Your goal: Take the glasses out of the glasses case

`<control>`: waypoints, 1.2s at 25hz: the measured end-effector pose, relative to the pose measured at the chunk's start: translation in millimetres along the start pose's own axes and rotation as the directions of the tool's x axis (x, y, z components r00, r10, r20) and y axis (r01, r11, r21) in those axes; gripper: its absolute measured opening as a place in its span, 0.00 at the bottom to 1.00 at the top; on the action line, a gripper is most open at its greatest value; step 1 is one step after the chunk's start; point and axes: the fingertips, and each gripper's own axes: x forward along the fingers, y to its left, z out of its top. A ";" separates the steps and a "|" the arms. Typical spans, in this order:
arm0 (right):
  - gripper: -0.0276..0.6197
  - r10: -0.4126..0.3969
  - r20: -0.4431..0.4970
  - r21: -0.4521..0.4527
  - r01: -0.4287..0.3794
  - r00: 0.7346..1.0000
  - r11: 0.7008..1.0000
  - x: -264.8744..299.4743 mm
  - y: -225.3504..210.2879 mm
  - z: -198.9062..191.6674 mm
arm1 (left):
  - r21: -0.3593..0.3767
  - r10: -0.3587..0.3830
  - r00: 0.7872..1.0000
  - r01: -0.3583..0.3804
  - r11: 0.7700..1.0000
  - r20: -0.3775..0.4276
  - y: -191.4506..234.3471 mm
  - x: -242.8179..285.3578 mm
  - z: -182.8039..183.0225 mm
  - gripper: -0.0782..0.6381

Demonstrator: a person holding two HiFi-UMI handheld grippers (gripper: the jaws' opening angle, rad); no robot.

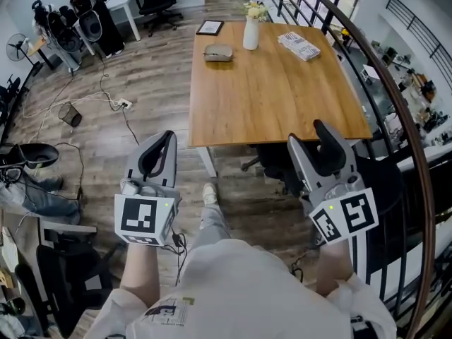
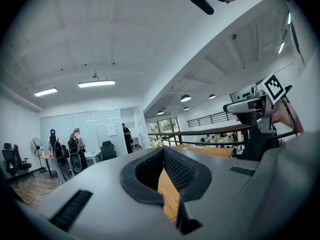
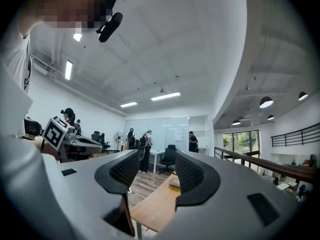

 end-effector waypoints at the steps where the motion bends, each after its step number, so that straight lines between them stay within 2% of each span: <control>1: 0.43 -0.001 -0.006 -0.003 0.001 1.000 1.000 16.5 -3.1 -2.9 | -0.004 -0.001 1.000 0.001 1.000 -0.004 11.2 12.2 -4.6 0.13; 13: 0.43 0.010 -0.088 -0.008 -0.011 0.996 1.000 261.5 -30.8 -39.5 | -0.002 -0.054 0.997 0.054 0.999 -0.051 175.0 188.3 -57.2 0.13; 18: 0.43 0.009 -0.123 -0.003 -0.009 0.992 1.000 336.0 -38.4 -56.3 | -0.020 -0.068 0.997 0.067 0.998 -0.042 225.0 242.6 -73.3 0.13; 22: 0.43 0.009 -0.144 0.007 -0.008 0.990 1.000 380.0 -44.7 -62.2 | -0.016 -0.083 0.996 0.083 0.996 -0.037 253.2 274.3 -79.3 0.13; 24: 0.43 0.009 -0.156 0.012 -0.007 0.988 1.000 394.6 -50.7 -64.2 | -0.037 -0.083 0.996 0.081 0.996 -0.041 261.6 284.8 -84.4 0.13; 28: 0.43 -0.019 -0.193 -0.066 0.006 0.981 0.998 411.9 -65.1 -70.5 | -0.056 -0.095 0.994 0.092 0.994 -0.053 264.5 302.7 -92.0 0.13; 30: 0.43 -0.010 -0.202 -0.070 -0.004 0.979 0.998 420.0 -69.8 -72.9 | -0.055 -0.105 0.993 0.102 0.993 -0.052 264.1 310.5 -93.8 0.13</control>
